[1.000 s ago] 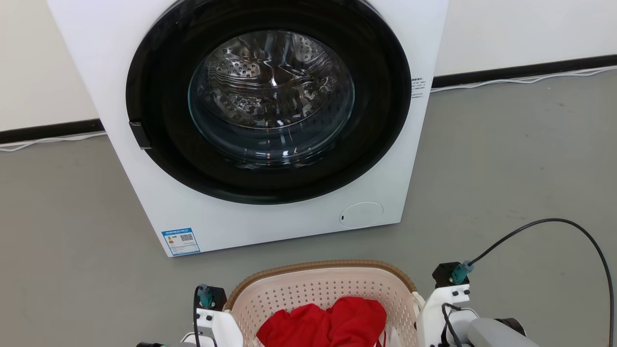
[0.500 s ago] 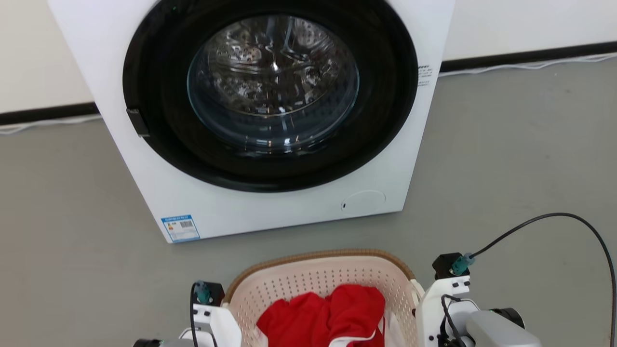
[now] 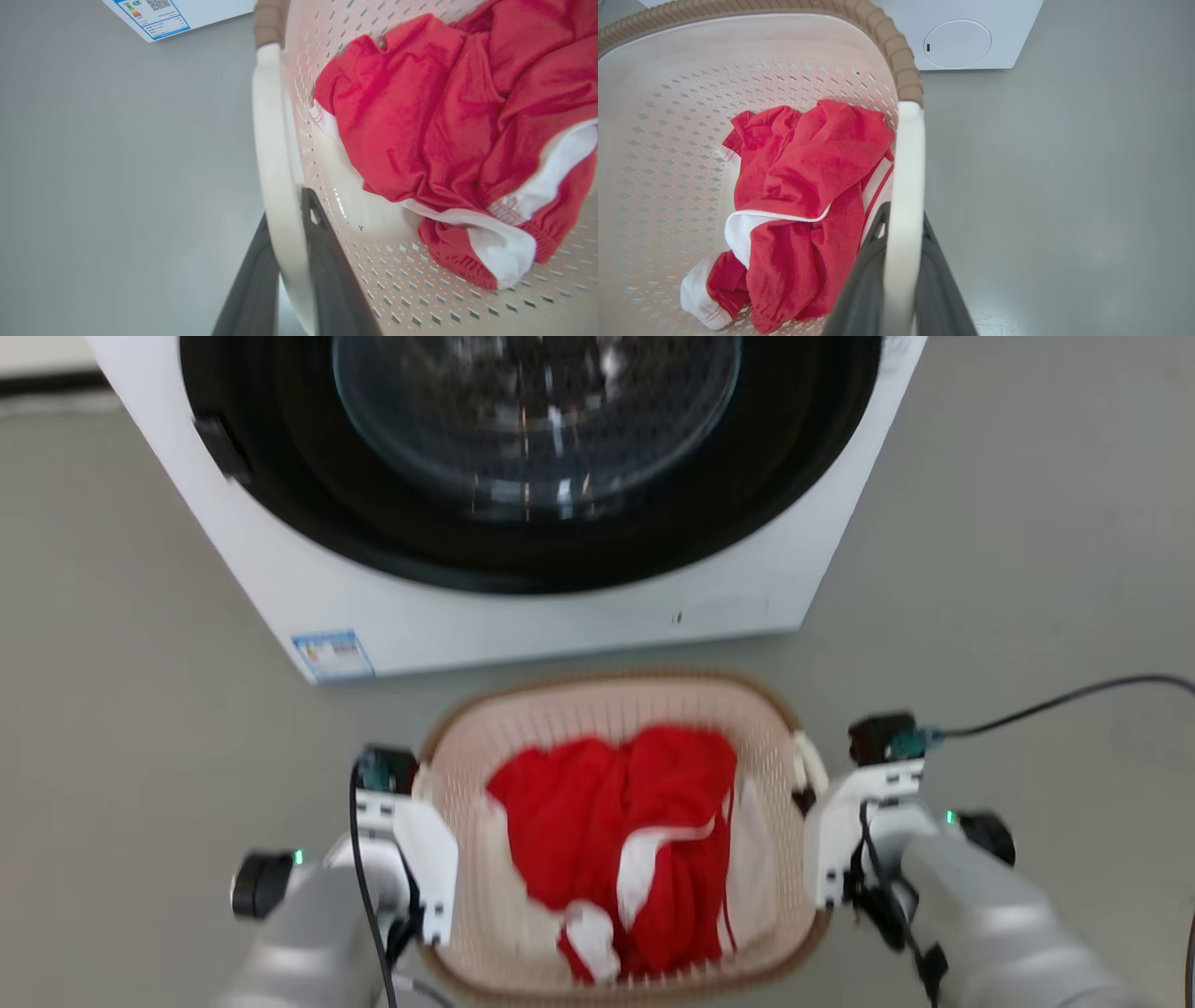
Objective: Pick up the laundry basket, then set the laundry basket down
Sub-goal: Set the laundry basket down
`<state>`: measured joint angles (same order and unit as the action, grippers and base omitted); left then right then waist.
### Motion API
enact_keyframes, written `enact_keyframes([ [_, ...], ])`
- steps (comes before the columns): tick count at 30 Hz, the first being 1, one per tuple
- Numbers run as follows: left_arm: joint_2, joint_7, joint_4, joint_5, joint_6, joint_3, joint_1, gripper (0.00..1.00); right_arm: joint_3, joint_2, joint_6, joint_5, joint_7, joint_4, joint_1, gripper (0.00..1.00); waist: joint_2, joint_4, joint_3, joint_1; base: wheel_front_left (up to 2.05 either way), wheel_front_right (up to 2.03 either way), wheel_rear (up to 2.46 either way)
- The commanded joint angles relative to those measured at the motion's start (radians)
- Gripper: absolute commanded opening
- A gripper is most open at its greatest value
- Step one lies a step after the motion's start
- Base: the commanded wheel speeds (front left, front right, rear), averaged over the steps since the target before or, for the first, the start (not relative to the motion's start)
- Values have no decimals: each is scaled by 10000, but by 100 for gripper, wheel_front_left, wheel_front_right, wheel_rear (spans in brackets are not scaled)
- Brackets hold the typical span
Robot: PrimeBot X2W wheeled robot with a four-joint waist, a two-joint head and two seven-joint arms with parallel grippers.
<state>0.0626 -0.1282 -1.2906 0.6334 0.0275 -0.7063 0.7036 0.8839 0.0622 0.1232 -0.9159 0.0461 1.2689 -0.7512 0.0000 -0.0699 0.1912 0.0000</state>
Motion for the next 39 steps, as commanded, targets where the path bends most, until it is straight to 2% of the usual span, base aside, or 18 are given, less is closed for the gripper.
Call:
enact_keyframes([
  [1, 205, 159, 197, -82, -61, 145, 558, 0, 67, -120, 75, 133, -325, -121, -359, 0, 0, 156, 907, 0, 0, 0, 0],
  [8, 299, 573, 239, -86, -285, 204, 1529, 0, 78, 3, 75, 415, -985, 1, -1237, 0, 0, 264, 2356, 0, 0, 0, 0],
  [26, 367, 1175, 183, -368, -796, -27, 3438, 0, 222, 345, 75, 678, -1639, 20, -2656, 0, 0, 594, 5215, 0, 0, 0, 0],
  [31, 328, 1414, 165, -383, -939, -53, 3829, 0, 285, 444, 75, 729, -1762, 24, -3017, 0, 0, 760, 5805, 0, 0, 0, 0],
  [39, 269, 1748, 127, -277, -929, -32, 4081, 0, 338, 474, 75, 688, -1867, 41, -3230, 0, 0, 819, 6161, 0, 0, 0, 0],
])
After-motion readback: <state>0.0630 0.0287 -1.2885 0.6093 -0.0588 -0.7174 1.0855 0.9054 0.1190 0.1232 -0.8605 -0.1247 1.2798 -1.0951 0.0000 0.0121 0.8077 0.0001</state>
